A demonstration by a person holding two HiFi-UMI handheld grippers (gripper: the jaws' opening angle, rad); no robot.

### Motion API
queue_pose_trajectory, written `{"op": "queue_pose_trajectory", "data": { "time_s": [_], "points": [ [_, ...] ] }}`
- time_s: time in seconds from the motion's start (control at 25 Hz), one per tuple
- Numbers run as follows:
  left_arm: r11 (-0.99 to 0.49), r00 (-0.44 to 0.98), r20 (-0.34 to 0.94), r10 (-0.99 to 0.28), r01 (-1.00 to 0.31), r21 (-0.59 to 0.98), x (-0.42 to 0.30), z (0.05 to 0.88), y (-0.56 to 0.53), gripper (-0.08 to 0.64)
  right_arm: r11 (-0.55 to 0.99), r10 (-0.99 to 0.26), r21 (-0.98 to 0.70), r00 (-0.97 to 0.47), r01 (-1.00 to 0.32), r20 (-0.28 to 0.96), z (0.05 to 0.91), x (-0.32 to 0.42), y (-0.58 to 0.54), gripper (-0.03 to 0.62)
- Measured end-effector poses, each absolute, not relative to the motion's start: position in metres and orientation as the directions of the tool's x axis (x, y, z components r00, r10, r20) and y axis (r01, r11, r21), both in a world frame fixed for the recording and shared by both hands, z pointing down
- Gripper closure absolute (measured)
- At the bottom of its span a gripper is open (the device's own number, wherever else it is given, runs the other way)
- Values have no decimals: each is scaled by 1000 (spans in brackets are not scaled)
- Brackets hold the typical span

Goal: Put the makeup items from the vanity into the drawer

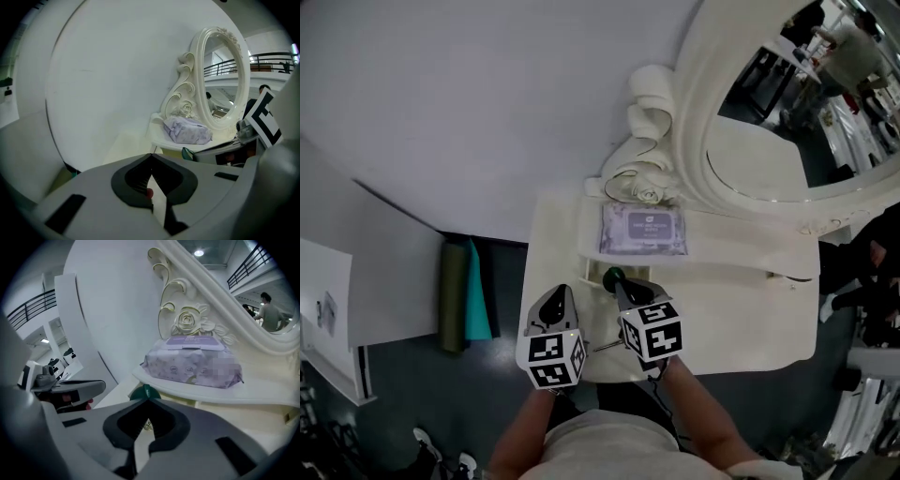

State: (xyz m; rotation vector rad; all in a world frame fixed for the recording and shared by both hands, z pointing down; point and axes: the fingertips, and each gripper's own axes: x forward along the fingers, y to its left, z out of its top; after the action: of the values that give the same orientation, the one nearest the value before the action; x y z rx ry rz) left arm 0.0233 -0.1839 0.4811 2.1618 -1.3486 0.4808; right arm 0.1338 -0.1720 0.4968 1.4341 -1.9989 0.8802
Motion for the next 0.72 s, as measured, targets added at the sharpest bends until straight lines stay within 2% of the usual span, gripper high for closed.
{"op": "queue_pose_trajectory", "data": {
  "time_s": [0.36,0.6,0.72],
  "points": [
    [-303,399,563,-724,-917,260,14,487,-194,556,278,-559,-221,-344,-935,754,506,124,-180,574],
    [-295,392,564,-727,-920,259,11,487,-198,557,239,-567,-263,-354,-935,744,506,127,-184,569],
    [-291,389,566,-726,-921,259,8,488,-199,557,222,-576,-269,-349,-937,739,505,128,-186,516]
  ]
}}
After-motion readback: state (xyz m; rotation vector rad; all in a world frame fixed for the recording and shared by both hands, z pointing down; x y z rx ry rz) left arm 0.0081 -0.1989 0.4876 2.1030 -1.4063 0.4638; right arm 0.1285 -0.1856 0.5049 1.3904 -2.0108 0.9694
